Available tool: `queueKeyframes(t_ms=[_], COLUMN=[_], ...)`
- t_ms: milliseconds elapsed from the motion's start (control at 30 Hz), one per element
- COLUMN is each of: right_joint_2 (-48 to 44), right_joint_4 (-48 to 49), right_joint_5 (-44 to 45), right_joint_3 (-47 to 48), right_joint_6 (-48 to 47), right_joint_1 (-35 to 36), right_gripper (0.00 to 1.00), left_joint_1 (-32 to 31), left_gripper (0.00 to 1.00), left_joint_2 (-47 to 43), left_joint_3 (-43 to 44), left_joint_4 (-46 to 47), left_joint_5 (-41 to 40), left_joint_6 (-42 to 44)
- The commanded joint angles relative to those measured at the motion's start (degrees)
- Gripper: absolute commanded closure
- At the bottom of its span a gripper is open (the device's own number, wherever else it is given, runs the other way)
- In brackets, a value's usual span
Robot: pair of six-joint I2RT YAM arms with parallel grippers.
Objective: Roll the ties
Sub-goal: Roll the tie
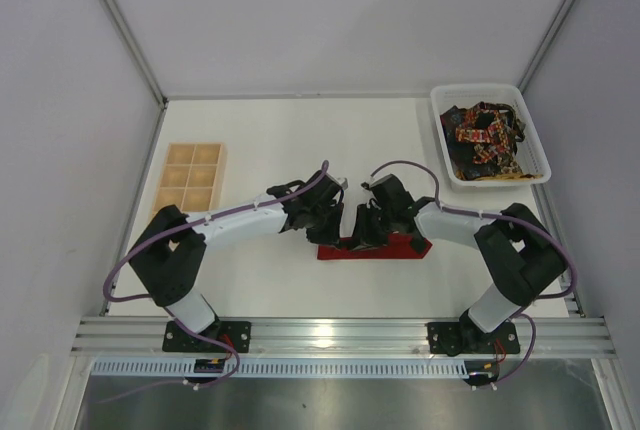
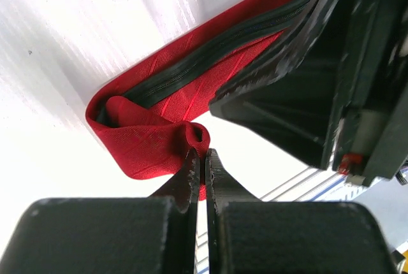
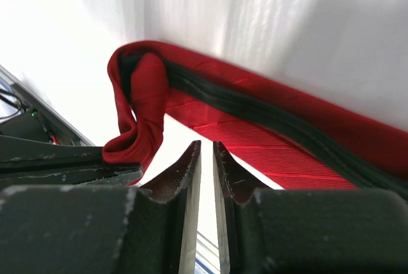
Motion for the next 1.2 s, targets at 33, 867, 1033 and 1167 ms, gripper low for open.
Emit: queueKeyframes(t_ms=[33, 867, 1033, 1167], right_joint_2=[-1.83, 1.33, 1.25, 1.42], right_joint_4=[-1.62, 2.86, 3.22, 3.56], right_joint_5=[0.66, -1.28, -1.37, -1.45], right_joint_3=[2.27, -2.38, -3.00, -3.44], right_joint_6=[-2.32, -1.53, -1.27, -1.18], right_joint_1=[-2.14, -4.51, -4.51, -4.51], right_gripper=[0.82, 0.86, 0.86, 0.86], left_joint_1=[-0.38, -0.11, 0.15, 0.24], left_gripper=[1.00, 1.00, 1.00, 1.00], left_joint_2=[0.72, 6.09, 7.41, 8.37], left_joint_3=[2.18, 6.66, 7.54, 8.15], left_joint_4=[0.39, 0.21, 0.30, 0.39], left_joint_5=[1.07, 2.22, 2.57, 3.10], left_joint_6=[1.32, 2.37, 2.55, 2.55])
